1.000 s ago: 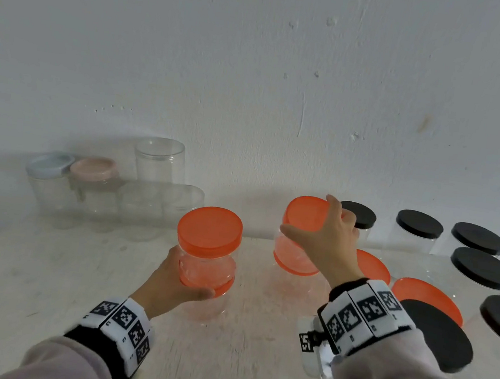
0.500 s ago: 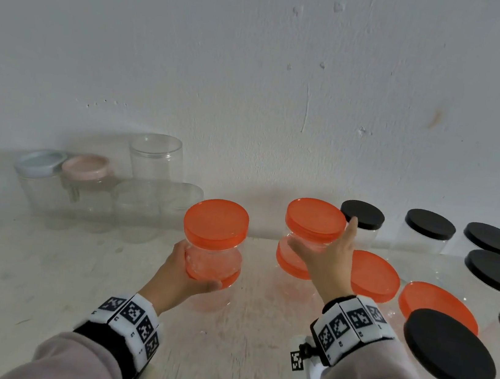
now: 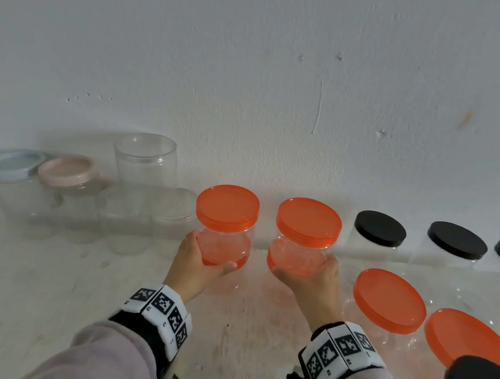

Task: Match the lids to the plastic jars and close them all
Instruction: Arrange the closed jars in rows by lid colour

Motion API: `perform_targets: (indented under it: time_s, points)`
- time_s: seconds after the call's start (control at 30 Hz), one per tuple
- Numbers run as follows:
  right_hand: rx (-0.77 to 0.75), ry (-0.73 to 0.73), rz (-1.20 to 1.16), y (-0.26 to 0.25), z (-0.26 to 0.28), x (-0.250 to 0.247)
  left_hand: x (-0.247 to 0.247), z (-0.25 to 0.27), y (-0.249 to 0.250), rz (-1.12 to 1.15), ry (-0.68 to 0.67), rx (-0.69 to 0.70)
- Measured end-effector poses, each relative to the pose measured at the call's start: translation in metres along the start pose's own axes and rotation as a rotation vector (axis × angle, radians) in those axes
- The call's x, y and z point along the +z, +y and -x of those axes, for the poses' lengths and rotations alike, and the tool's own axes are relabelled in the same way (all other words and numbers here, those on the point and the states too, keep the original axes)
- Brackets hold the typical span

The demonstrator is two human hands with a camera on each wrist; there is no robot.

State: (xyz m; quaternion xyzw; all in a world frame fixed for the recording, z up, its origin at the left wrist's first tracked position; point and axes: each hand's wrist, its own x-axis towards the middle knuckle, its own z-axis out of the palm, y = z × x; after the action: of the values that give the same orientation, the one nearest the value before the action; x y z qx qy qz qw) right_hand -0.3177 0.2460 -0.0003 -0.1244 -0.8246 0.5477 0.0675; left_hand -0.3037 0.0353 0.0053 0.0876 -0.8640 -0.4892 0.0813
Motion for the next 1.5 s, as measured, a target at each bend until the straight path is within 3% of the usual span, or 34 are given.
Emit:
perform_targets:
  time_s: [0.63,1.27,1.5]
  points:
    - [-0.060,-0.060,0.016,-0.027,-0.053,0.044,0.032,-0.043,0.008,0.009,0.200,-0.026]
    - [0.005,-0.134,0.084,-0.043,-0.044,0.038,0.025,-0.040,0.025,-0.092,0.204,-0.090]
    - [-0.244,-0.057,-0.094,-0.052,0.019,0.008,-0.001,-0.015,0.034,-0.196,0.164,0.048]
